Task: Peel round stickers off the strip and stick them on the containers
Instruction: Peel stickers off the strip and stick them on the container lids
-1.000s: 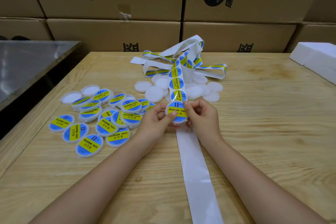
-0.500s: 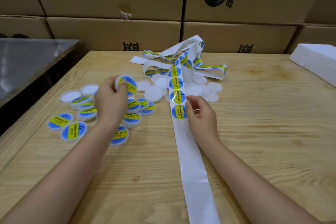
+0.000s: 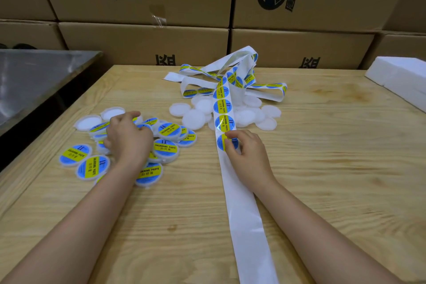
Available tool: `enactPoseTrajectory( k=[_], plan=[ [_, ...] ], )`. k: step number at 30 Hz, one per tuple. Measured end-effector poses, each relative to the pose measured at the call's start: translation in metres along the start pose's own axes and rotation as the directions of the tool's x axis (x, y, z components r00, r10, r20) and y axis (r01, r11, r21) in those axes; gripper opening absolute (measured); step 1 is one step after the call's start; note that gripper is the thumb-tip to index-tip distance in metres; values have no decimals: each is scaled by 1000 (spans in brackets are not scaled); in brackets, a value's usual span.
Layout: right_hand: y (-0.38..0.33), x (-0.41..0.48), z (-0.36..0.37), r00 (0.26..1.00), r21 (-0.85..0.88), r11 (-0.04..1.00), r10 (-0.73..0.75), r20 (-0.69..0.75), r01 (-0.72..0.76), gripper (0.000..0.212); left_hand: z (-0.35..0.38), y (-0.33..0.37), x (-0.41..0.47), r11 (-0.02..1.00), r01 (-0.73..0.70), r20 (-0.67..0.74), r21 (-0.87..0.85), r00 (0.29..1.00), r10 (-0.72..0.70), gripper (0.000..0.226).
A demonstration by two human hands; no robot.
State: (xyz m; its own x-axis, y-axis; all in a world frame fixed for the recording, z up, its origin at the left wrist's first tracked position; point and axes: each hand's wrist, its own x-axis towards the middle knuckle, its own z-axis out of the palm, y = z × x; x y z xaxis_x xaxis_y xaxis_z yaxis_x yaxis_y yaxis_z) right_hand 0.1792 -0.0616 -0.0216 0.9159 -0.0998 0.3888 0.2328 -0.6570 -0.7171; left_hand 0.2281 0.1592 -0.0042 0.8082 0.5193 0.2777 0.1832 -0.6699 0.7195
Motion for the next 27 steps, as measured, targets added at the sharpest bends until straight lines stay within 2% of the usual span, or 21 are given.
enactPoseTrajectory(
  k=[2, 3, 4, 6, 8, 10, 11, 12, 13, 14, 17, 20, 24, 27],
  plan=[
    [1, 1, 0, 1000, 4, 1000, 5, -1, -5, 18, -2, 3, -3, 997, -78, -55, 6, 995, 78, 47],
    [1, 1, 0, 1000, 11, 1000, 8, -5, -8, 18, -2, 6, -7, 986, -165, -95, -12, 982, 163, 47],
    [1, 1, 0, 1000, 16, 1000, 6, -12, -6, 17, -3, 9, -11, 958, -281, -126, -63, 954, 271, 46],
    [2, 1, -1, 999, 6, 1000, -8, -37, 8, 17, -3, 22, -23, 835, -514, -129, -194, 858, 498, 42],
    [4, 2, -5, 998, -63, 997, -44, -48, 41, 19, -1, 35, -42, 675, -694, -18, -250, 701, 713, 37],
    [8, 3, -9, 995, -217, 972, -98, -22, 91, 27, 4, 41, -62, 490, -836, 160, -248, 463, 872, 39],
    [11, 5, -11, 994, -294, 950, -110, -1, 105, 33, 8, 39, -70, 402, -885, 247, -235, 346, 905, 40],
    [14, 6, -13, 994, -354, 929, -106, 21, 107, 39, 13, 37, -76, 343, -911, 325, -229, 261, 909, 40],
    [17, 7, -14, 995, -389, 916, -89, 44, 99, 43, 18, 33, -80, 328, -915, 389, -235, 221, 894, 39],
    [19, 8, -15, 996, -404, 911, -64, 67, 86, 46, 22, 30, -82, 355, -901, 437, -251, 222, 872, 35],
    [23, 10, -14, 994, -438, 898, 6, 110, 43, 49, 27, 28, -82, 479, -831, 488, -284, 305, 818, 30],
    [24, 15, -13, 992, -537, 843, 52, 118, 20, 54, 28, 28, -82, 489, -830, 469, -268, 332, 819, 29],
    [31, 37, -26, 986, -583, 812, 85, 147, 17, 69, 31, 26, -82, 504, -825, 483, -256, 342, 806, 30],
    [34, 49, -31, 980, -676, 736, 101, 174, 44, 63, 33, 26, -81, 515, -818, 488, -255, 351, 799, 31]
  ],
)
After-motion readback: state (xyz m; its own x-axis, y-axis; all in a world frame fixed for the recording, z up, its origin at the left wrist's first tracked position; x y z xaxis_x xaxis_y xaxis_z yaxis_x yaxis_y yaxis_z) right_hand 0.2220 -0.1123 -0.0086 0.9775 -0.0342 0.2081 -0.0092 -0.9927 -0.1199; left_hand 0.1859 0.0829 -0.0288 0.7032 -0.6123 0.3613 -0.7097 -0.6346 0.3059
